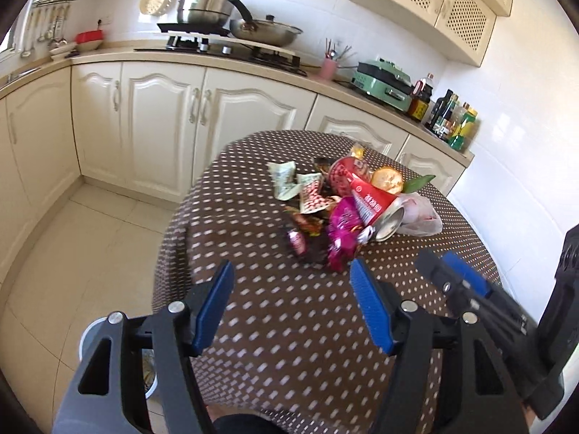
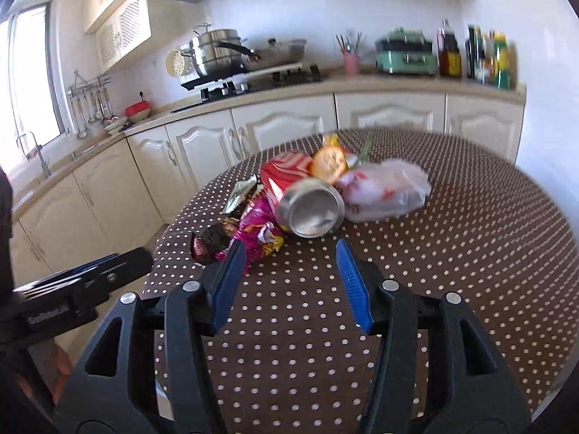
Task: Collect trash
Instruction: 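Grasp the pink snack bag with the right gripper while the left grasps a dark wrapper, then carry both wrappers to the blue bin and open both grippers, then swing both tools back over the table toward the red soda can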
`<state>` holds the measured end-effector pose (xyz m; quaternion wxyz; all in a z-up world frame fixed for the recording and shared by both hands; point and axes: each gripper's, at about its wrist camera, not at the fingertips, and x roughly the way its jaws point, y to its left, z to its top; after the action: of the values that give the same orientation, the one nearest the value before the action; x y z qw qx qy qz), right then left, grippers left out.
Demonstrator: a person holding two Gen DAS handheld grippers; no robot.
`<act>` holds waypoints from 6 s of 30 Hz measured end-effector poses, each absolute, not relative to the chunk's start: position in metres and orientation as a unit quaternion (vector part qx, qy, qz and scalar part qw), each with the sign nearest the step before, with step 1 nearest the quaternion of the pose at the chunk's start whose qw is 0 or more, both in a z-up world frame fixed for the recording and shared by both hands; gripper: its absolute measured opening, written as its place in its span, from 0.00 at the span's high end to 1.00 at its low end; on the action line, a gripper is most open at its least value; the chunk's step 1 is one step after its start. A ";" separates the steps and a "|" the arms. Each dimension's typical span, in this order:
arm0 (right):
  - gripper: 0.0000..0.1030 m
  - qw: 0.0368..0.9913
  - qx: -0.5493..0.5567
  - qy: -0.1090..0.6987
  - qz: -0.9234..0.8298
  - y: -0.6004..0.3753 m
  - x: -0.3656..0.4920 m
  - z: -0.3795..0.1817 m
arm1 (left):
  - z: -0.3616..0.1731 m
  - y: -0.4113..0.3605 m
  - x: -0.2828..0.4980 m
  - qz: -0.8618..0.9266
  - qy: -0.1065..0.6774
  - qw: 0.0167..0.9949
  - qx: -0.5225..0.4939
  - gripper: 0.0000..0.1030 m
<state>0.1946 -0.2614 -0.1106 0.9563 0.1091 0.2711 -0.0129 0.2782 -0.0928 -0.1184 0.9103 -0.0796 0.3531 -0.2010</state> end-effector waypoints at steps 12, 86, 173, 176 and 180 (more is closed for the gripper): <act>0.45 0.936 0.155 0.316 0.006 -0.277 0.224 -0.124 | -0.154 -0.124 0.335 -0.193 0.414 0.886 -0.075 0.85; 0.58 0.805 0.054 0.560 0.189 0.066 0.323 -0.366 | -0.370 0.232 0.296 0.046 0.511 0.831 -0.216 0.50; 0.44 0.960 0.085 0.261 -0.055 -0.366 0.226 -0.096 | -0.096 -0.168 0.349 -0.211 0.386 0.895 -0.076 0.27; 0.44 0.961 0.074 0.264 -0.044 -0.367 0.239 -0.095 | -0.103 -0.180 0.368 -0.210 0.401 0.888 -0.080 0.28; 0.44 0.958 0.082 0.272 -0.028 -0.371 0.254 -0.096 | -0.117 -0.197 0.388 -0.215 0.425 0.876 -0.074 0.49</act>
<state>0.2542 -0.3708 -0.0957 0.9583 0.0821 0.2722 -0.0282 0.3881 -0.1970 -0.1169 0.8762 -0.0741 0.4247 -0.2154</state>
